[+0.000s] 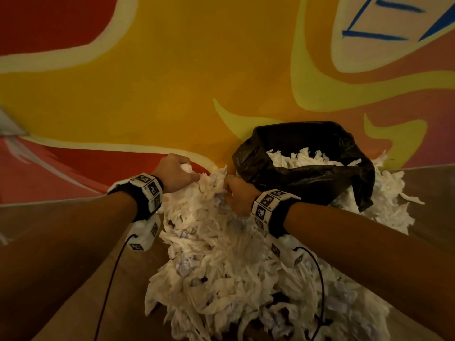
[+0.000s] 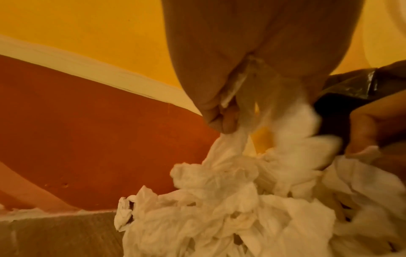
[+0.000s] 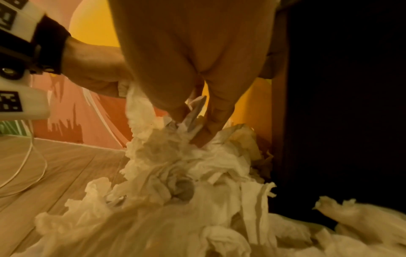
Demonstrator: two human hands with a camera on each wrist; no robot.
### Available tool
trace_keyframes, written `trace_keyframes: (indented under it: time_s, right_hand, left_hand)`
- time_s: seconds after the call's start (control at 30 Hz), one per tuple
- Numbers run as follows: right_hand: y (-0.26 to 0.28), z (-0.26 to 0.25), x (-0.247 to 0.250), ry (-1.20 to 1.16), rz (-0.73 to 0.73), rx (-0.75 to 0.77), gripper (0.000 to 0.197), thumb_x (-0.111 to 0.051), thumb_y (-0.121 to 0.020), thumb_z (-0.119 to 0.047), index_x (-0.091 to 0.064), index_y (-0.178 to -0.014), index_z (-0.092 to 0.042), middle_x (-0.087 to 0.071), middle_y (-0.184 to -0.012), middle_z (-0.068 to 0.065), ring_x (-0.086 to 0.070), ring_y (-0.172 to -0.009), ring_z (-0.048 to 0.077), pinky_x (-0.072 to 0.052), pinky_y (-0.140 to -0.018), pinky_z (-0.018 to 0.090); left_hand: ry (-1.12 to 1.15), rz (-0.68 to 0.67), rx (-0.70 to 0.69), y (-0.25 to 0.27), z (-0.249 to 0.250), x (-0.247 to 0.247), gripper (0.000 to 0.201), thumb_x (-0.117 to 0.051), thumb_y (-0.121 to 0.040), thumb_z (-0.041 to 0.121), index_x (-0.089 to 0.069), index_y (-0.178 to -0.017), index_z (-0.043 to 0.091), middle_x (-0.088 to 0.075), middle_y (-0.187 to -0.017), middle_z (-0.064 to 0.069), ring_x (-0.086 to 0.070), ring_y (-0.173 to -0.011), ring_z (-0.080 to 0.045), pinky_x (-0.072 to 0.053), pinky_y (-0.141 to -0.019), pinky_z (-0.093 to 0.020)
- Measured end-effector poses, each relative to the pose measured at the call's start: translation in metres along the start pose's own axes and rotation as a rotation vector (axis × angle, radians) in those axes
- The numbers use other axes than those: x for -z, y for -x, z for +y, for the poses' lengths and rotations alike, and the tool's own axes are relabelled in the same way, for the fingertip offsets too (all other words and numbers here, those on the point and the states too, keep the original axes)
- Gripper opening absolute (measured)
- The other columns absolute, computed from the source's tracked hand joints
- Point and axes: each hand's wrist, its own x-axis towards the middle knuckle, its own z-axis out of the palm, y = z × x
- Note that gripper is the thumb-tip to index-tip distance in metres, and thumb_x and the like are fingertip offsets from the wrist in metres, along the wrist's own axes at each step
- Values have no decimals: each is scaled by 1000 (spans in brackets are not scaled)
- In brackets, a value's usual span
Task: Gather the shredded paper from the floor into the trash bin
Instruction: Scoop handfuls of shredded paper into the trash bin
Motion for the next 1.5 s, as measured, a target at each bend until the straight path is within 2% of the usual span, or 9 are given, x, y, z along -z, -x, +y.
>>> trace_keyframes:
  time_s: [0.17,0.4,0.6,0.73,1.03,1.13,1.2,1.3,1.5]
  right_hand:
    - [4,-7,11,-50,68,31,21,-56,-90,-19,-38,-80,-13,-43,-83,10,-45,-75,26,-38,-65,35]
    - [7,-13,21,-246,65,96,44,-61,-78,0,-24,-60,-18,-32,-64,2,-32,-59,13,-25,-57,21]
    - [8,-14,22,-260,136,106,48,-60,-69,8,-23,-55,-18,-28,-57,-2,-34,-57,14,-22,-51,24]
    - [9,-14,21,-239,97,110,50,-55,-68,12,-19,-52,-18,-18,-53,-1,-18,-49,10,-12,-48,23]
    - [5,-8,8,-312,71,36,25,-49,-79,13,-52,-88,-10,-53,-106,20,-52,-97,38,-47,-84,49]
    - [4,-10,11,-349,17,-6,27,-51,-82,13,-68,-94,-4,-52,-128,21,-54,-107,33,-46,-96,37]
    - [6,-14,13,-453,-16,-93,35,-44,-85,13,-70,-80,-10,-45,-139,22,-54,-86,21,-54,-70,20]
    - [10,-18,11,-758,-100,-259,33,-37,-92,8,-64,-81,-7,-54,-124,21,-62,-92,35,-58,-74,42]
    - [14,-20,11,-1292,-274,-431,29,-31,-87,10,-48,-104,-5,-51,-90,15,-62,-81,38,-56,-75,50]
  left_hand:
    - [58,-55,-6,5,5,3,19,-55,-89,1,-47,-72,8,-41,-60,-3,-39,-52,-20,-31,-53,-26]
    - [226,-91,21,7,8,6,29,-41,-97,-2,-43,-76,17,-61,-112,-16,-38,-55,-23,-31,-53,-33]
    - [390,24,22,7,12,8,28,-35,-91,-11,-39,-81,14,-46,-85,-14,-41,-61,-24,-33,-43,-27]
    - [420,137,19,3,12,14,11,-51,-95,14,-48,-85,17,-55,-66,-3,-51,-55,-22,-43,-51,-30]
    - [368,92,7,2,11,29,32,-76,-72,-4,-50,-75,15,-45,-60,-3,-42,-41,-12,-36,-38,-23]
    - [397,34,58,2,9,32,30,-62,-84,-6,-45,-70,15,-52,-61,-6,-55,-42,-8,-37,-35,-20]
    - [534,-18,93,3,8,32,29,-47,-91,-11,-48,-74,12,-64,-90,-14,-71,-74,-20,-52,-44,-28]
    - [646,-44,122,4,9,30,30,-36,-94,-15,-55,-92,8,-58,-113,-15,-68,-86,-32,-59,-74,-48]
    - [586,40,178,8,6,25,13,-41,-100,2,-53,-97,7,-62,-82,-12,-57,-49,-15,-42,-37,-19]
